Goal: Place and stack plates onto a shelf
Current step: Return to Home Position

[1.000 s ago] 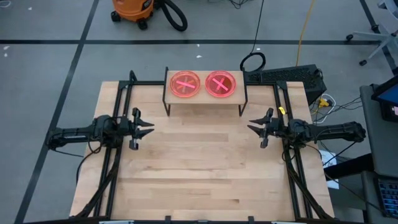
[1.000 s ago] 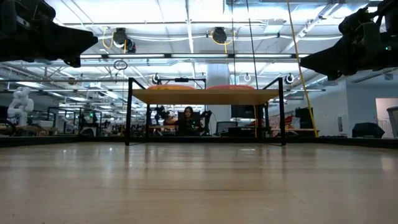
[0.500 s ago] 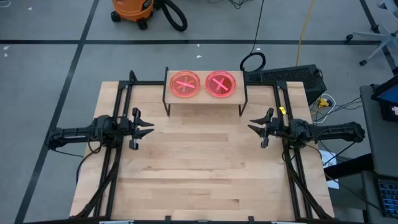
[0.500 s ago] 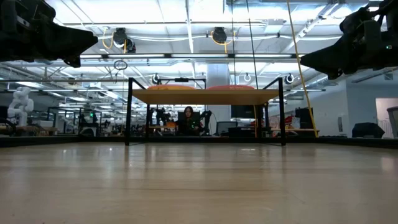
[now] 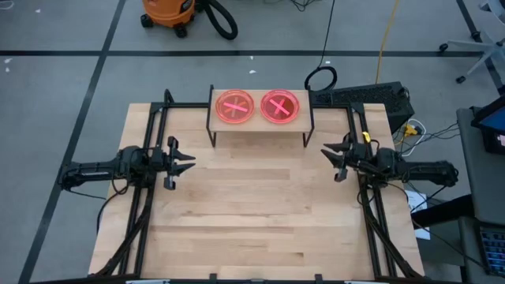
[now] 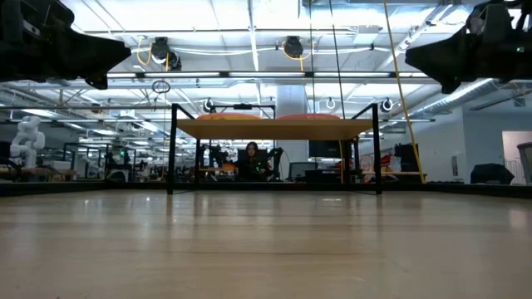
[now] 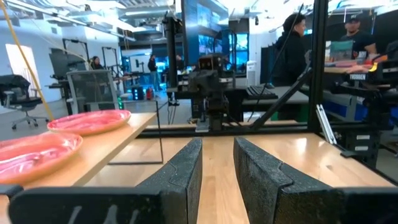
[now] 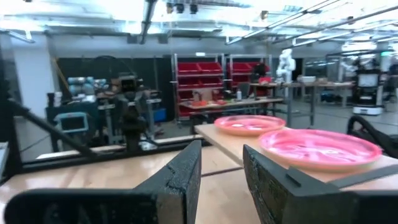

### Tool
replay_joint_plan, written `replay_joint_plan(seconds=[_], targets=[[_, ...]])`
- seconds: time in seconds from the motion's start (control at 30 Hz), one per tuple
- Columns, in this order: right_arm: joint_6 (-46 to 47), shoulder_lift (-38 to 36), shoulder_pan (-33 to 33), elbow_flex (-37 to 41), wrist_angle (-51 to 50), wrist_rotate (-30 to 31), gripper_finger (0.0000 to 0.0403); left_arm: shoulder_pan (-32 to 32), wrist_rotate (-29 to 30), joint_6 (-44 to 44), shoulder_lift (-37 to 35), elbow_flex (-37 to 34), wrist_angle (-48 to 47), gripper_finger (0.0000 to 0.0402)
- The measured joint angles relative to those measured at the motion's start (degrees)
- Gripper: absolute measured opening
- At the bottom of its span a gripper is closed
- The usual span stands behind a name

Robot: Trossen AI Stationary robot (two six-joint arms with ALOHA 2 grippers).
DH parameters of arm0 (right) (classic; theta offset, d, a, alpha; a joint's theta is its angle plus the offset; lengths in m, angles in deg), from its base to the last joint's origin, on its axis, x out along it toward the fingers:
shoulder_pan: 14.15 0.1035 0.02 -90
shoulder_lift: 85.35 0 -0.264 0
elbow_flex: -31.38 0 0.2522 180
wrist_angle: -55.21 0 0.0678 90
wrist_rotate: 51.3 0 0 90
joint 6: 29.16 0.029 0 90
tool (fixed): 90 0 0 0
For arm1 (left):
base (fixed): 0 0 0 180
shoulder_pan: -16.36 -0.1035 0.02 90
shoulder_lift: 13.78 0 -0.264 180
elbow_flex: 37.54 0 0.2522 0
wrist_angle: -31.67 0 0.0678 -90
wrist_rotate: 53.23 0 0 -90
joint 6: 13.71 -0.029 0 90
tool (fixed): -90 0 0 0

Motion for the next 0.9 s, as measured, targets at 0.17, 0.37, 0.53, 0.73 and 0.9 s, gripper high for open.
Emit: replay_joint_plan(seconds=[0.17, 0.37, 0.53, 0.73, 0.9], targets=[[0.0, 0.0, -2.5, 0.0, -0.2, 0.1, 0.0105, 0.0, 0.0, 0.0, 0.0, 0.0, -0.1, 0.0099], [0.0, 0.0, -4.5, 0.0, -0.4, 0.1, 0.0105, 0.0, 0.0, -0.1, 0.0, 0.0, 0.1, 0.0099], [0.0, 0.0, -7.8, 0.0, -0.4, 0.1, 0.0105, 0.0, -0.1, -0.1, 0.0, 0.0, 0.0, 0.0099], [0.0, 0.2, -8.8, 0.0, -0.4, 0.1, 0.0105, 0.0, -0.1, 0.0, 0.0, 0.0, 0.1, 0.0099], [0.0, 0.2, -8.8, 0.0, -0.4, 0.1, 0.0105, 0.0, -0.1, 0.0, 0.0, 0.0, 0.1, 0.0099]])
